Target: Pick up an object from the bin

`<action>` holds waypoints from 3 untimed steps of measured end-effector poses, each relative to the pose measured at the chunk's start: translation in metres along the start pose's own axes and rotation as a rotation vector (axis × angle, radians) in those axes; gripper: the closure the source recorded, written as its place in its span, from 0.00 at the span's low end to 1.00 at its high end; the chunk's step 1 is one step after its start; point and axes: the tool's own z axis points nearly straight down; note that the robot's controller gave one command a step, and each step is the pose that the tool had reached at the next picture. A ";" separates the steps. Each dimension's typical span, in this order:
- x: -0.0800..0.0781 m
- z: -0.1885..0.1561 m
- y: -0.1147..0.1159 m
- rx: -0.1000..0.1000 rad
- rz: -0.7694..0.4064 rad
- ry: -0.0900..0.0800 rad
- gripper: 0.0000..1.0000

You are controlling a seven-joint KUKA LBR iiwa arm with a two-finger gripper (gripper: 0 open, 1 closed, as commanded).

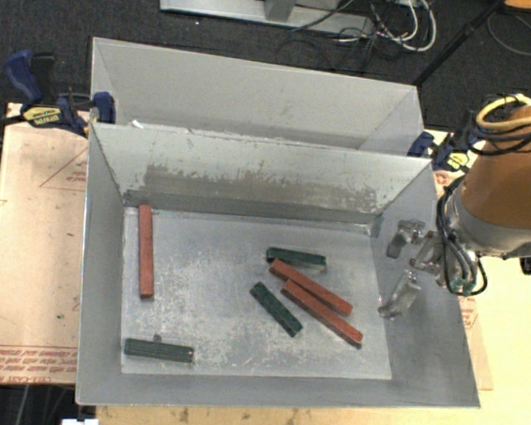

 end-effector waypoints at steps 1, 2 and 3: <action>0.001 0.020 -0.001 -0.001 0.017 -0.012 0.00; 0.001 0.091 -0.004 0.000 0.049 -0.003 0.00; 0.024 0.136 -0.028 -0.001 0.067 0.001 0.00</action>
Offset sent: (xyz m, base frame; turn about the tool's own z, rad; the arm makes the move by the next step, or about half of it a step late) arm -0.0024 -0.0076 -0.1420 0.0766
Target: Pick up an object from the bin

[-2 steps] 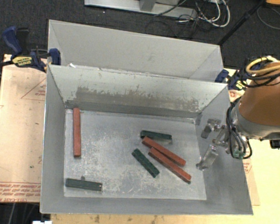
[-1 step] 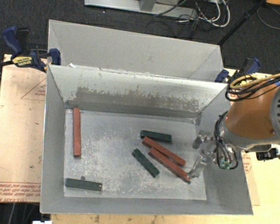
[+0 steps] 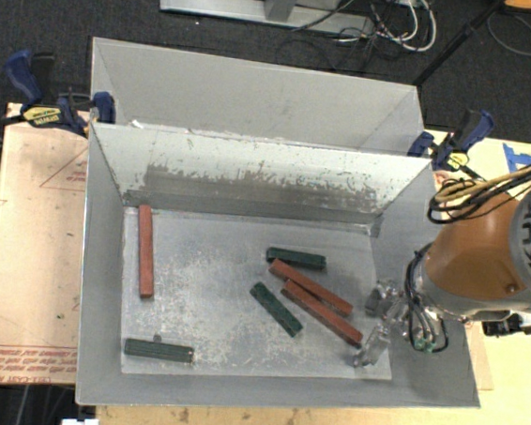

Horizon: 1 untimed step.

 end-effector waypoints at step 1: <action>0.023 0.002 0.055 0.000 0.170 0.003 1.00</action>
Offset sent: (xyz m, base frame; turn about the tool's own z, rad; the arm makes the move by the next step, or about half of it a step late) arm 0.0000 0.0000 0.0000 0.0000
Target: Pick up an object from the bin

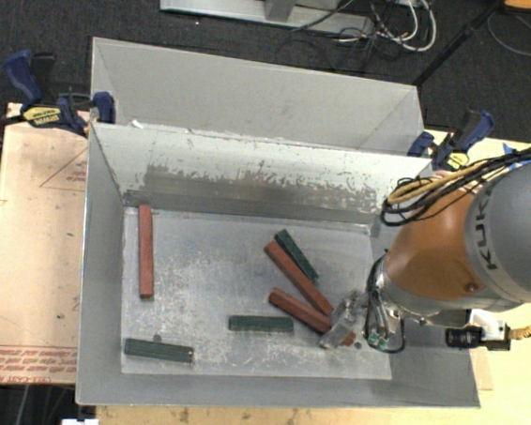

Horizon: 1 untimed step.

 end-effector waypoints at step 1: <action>0.000 0.000 0.000 0.000 0.000 0.000 1.00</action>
Offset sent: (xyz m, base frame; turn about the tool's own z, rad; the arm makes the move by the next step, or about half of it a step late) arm -0.0074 -0.0076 0.0997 -0.0513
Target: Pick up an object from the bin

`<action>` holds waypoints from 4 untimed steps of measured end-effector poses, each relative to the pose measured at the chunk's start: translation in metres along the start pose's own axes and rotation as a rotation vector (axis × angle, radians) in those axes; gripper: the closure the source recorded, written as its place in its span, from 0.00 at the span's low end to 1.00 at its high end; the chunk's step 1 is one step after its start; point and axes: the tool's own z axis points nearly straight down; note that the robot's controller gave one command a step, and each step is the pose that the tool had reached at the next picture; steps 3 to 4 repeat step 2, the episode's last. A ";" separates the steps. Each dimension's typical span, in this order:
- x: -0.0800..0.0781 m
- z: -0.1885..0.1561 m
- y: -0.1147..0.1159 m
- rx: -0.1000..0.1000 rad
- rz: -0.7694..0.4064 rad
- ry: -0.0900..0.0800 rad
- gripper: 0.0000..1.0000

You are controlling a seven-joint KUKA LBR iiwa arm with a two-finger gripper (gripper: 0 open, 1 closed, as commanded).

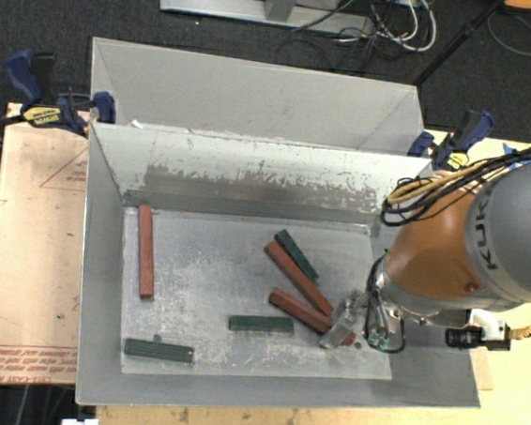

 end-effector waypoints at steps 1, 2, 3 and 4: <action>0.003 -0.054 -0.006 0.003 -0.029 0.004 1.00; 0.011 -0.181 0.011 0.000 0.004 -0.004 1.00; 0.011 -0.181 0.011 0.000 0.004 -0.004 1.00; 0.011 -0.181 0.011 0.000 0.004 -0.004 1.00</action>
Offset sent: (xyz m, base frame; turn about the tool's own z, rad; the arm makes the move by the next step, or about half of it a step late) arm -0.0047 0.0148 0.1810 0.0073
